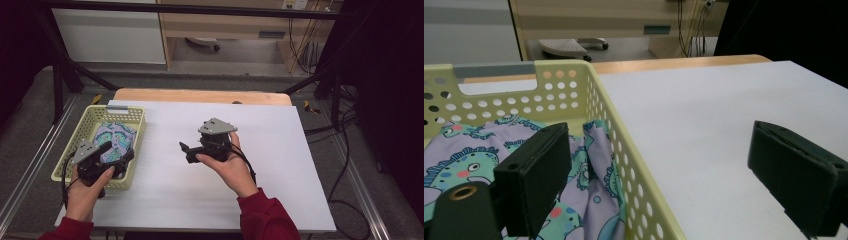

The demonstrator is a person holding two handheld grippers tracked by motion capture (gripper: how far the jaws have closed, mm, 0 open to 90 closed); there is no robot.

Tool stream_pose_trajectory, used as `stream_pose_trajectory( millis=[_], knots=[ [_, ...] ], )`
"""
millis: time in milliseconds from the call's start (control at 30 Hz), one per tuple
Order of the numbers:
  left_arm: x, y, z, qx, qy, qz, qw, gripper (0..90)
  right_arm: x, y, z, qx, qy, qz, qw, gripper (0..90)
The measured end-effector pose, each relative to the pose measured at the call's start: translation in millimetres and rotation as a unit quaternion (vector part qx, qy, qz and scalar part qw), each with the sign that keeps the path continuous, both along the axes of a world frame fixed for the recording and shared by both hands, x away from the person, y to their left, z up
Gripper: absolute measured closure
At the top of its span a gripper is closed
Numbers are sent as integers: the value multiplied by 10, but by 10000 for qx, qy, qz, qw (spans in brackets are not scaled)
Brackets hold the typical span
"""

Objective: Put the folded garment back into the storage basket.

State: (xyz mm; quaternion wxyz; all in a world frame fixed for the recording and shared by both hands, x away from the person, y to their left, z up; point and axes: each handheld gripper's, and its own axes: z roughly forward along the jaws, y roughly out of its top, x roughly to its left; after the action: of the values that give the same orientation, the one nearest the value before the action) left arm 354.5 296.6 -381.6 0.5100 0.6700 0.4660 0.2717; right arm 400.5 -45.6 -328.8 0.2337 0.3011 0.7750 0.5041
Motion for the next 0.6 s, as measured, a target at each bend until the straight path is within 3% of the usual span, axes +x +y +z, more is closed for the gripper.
stream_pose_trajectory(
  millis=[233,600],
  knots=[
    [14,24,-56,-19,26,63,10000,106,60,-137,-36,71,177,-168,9997,50],
    [-53,30,-131,-23,-38,117,9999,103,123,-325,-32,136,321,-210,9992,52]
  ],
)
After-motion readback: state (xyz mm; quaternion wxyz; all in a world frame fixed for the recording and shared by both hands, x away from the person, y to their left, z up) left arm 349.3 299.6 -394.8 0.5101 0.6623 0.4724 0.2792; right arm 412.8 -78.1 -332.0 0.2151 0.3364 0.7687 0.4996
